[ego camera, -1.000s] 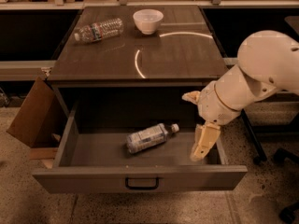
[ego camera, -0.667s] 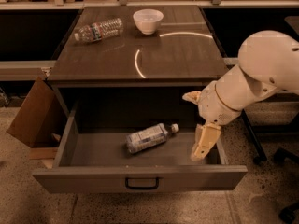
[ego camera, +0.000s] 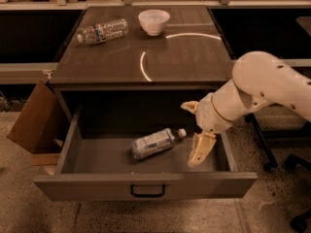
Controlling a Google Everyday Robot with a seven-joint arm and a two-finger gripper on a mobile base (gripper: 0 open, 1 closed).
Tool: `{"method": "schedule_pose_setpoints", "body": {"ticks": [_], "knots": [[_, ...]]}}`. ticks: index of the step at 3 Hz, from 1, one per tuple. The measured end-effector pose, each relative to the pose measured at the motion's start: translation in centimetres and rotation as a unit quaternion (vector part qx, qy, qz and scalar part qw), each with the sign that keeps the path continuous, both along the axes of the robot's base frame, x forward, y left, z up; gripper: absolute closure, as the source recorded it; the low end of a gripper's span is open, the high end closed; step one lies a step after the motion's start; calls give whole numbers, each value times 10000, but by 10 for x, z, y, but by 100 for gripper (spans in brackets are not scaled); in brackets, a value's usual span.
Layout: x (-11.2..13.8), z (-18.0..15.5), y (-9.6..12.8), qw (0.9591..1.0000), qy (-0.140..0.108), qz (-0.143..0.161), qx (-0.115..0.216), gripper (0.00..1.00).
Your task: Pick blue plastic bottle from top drawer and place on counter
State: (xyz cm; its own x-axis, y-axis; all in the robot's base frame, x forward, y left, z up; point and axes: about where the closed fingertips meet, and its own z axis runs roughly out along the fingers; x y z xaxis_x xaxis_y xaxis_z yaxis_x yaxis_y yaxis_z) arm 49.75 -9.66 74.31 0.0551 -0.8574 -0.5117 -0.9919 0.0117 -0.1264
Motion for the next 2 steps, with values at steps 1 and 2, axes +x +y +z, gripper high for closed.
{"method": "schedule_pose_setpoints", "body": {"ticks": [1,2], "knots": [[24,-15,11,9995,-190,240,108,0],[37,-28,20,9976,-311,586,184,0]]}}
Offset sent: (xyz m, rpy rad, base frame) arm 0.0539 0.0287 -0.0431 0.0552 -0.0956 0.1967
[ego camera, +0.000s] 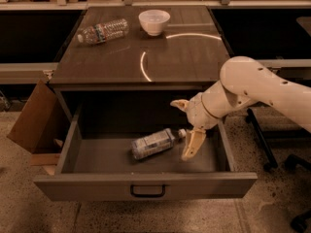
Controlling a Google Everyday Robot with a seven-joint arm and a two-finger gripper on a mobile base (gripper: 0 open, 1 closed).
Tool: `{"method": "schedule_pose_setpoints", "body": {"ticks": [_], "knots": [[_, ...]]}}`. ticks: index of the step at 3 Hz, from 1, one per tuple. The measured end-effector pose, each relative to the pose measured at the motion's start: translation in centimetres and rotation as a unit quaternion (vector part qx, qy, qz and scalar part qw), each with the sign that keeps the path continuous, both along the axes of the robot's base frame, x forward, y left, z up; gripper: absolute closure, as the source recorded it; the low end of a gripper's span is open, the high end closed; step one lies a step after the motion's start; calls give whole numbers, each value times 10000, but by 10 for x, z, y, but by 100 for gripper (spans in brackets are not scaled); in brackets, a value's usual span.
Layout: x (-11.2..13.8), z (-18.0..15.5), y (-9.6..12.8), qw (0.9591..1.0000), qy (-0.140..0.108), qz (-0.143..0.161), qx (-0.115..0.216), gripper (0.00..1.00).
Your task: Pick blue plastic bottle from top drawer and place on counter
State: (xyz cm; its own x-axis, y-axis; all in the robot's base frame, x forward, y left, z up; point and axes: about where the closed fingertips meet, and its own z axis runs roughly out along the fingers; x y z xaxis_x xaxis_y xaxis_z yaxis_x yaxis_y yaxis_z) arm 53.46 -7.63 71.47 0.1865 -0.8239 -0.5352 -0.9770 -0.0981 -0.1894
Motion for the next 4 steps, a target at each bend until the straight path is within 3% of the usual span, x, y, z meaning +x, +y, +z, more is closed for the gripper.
{"method": "schedule_pose_setpoints", "body": {"ticks": [2,4], "knots": [[20,-44,22,9980,-1,601,-185,0],[19,-82,52,9926,143,1057,-588,0]]}}
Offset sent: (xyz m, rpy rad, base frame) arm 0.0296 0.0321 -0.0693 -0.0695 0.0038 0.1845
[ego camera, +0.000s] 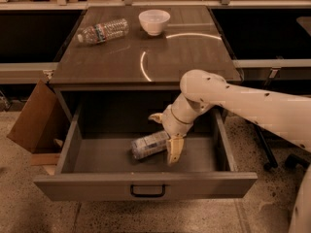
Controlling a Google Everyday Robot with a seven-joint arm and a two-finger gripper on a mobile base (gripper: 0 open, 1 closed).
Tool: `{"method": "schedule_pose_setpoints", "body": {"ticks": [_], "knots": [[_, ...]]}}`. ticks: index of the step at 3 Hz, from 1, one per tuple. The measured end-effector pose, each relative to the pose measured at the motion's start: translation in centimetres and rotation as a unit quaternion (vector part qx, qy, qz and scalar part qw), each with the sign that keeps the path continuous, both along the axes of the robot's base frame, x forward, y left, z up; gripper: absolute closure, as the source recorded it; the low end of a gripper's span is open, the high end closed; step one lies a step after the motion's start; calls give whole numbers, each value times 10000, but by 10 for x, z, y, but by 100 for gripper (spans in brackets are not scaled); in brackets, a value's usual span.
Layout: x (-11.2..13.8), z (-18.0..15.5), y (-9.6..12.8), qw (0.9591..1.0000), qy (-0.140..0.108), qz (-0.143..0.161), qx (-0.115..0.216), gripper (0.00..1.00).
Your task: Pick blue plastic bottle from top drawer and place on counter
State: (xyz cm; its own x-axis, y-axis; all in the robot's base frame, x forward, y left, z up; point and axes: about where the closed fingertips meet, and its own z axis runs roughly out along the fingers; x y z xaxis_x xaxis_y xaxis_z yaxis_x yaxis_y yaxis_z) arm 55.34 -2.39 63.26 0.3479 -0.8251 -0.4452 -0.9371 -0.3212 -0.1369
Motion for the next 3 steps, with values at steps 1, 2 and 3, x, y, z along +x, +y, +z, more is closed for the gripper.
{"method": "schedule_pose_setpoints", "body": {"ticks": [1,2,3], "knots": [[-1,-12,6,9998,130,62,-105,18],[-3,-22,6,9995,289,32,-113,50],[-4,-25,2,9993,360,-23,-48,73]]}}
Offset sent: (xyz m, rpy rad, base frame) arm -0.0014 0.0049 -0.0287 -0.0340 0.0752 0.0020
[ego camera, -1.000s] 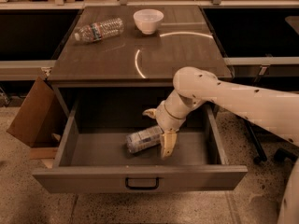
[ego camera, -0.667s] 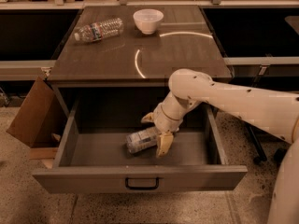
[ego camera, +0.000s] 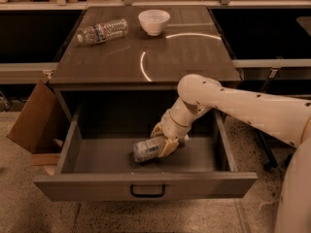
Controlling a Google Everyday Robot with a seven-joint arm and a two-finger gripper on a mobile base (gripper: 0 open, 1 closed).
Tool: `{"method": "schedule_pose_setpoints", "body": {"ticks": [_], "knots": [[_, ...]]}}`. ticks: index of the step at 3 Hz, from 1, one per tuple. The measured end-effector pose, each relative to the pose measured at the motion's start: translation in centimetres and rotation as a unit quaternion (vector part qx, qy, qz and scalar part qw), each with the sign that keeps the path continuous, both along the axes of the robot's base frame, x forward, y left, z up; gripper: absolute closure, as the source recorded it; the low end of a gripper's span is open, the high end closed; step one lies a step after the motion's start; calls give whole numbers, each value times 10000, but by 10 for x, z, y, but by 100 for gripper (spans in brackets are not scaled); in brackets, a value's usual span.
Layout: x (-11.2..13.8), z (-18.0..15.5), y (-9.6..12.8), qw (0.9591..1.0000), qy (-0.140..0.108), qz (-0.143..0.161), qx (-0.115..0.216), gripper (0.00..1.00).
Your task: Pick blue plastic bottle from top drawer and place on counter
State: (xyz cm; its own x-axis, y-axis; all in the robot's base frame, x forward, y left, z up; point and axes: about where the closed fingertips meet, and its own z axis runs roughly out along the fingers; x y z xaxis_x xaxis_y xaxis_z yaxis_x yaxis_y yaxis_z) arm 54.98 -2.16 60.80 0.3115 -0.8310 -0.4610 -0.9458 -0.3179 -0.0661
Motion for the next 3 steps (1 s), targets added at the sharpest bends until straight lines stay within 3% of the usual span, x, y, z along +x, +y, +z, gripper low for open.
{"method": "schedule_pose_setpoints", "body": {"ticks": [1,3], "knots": [[-1,36,-32,9984,-191,-407,355,100],[-2,124,-111,9872,-829,-1272,487,100]]}}
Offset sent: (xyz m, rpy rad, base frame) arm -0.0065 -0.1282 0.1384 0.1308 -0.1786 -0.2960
